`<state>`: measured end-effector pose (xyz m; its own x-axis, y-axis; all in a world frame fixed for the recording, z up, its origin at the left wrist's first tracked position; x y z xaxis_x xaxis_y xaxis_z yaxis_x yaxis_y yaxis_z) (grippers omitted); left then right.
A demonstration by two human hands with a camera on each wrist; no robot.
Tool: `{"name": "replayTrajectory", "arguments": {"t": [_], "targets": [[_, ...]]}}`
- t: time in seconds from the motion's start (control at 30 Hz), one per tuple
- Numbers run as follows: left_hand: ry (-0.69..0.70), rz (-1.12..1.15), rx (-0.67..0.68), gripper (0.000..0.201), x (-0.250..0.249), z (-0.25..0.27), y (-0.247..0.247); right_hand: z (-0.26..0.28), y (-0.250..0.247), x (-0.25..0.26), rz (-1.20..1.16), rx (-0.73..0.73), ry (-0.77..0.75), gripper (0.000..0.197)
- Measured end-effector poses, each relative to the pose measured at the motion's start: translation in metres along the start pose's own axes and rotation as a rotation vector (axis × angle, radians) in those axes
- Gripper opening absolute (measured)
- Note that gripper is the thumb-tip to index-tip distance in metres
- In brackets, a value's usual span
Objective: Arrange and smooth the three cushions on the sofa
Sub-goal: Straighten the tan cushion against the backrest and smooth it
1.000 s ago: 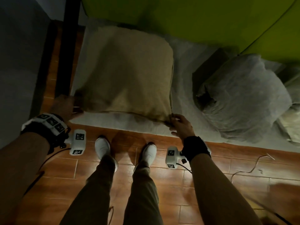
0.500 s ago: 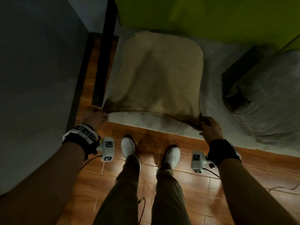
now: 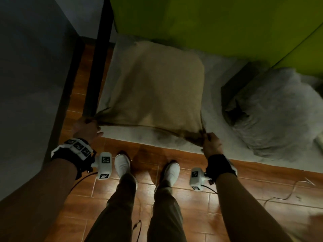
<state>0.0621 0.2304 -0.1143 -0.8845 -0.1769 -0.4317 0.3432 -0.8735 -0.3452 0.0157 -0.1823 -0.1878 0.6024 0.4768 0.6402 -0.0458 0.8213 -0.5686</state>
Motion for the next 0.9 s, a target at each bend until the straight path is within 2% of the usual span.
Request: {"name": "replayTrajectory", "arguments": {"t": [0.07,0.13,0.23,0.33,0.43,0.5,0.53,0.6,0.67,0.73,0.8,0.9], "targets": [[-0.047,0.055,0.066,0.036,0.005,0.0,0.004,0.01,0.007,0.001,-0.451,0.027,0.144,0.021],[-0.086,0.103,0.121,0.032,0.008,-0.002,0.005,0.02,0.006,0.002,-0.689,0.038,0.191,0.034],[-0.072,0.042,0.103,0.036,0.008,-0.01,0.003,0.024,-0.003,-0.006,-0.551,0.017,0.131,0.041],[-0.013,-0.014,0.017,0.041,0.006,-0.019,-0.001,0.018,-0.008,-0.018,-0.4,-0.019,0.114,0.024],[0.004,-0.069,-0.001,0.021,0.011,-0.016,-0.001,0.021,-0.004,-0.021,-0.294,-0.042,0.091,0.026],[-0.029,-0.093,0.011,0.019,0.014,-0.015,-0.001,0.025,0.002,-0.02,-0.225,-0.056,0.058,0.031],[-0.056,-0.058,0.028,0.02,0.015,-0.016,-0.002,0.026,0.004,-0.017,-0.229,-0.046,0.059,0.033],[-0.096,-0.003,0.073,0.012,0.014,-0.02,-0.005,0.028,0.007,-0.009,-0.381,-0.011,0.152,0.029],[-0.12,0.046,0.1,0.022,0.005,-0.022,-0.007,0.026,0.008,0.006,-0.53,0.002,0.25,0.028],[-0.155,0.033,0.112,0.024,-0.002,-0.026,-0.006,0.02,0.007,0.016,-0.514,-0.021,0.237,0.027],[-0.178,-0.05,0.134,0.016,-0.009,-0.027,0.001,0.011,0.003,0.019,-0.38,-0.03,0.144,0.015],[-0.128,-0.196,0.099,0.017,-0.014,-0.03,0.006,-0.001,-0.007,0.011,-0.009,-0.064,0.031,0.027]]}}
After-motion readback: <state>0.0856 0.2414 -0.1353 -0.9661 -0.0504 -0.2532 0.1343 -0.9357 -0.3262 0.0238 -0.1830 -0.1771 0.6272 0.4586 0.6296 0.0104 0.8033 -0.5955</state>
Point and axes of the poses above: each hand's wrist, its own z-axis away from the middle knuckle, its own y-axis out of the palm, x = y × z, the point moved 1 cm from there along -z, towards the middle knuckle, and after that the axes turned 11 degrees about -y, right-handed, at the moved point
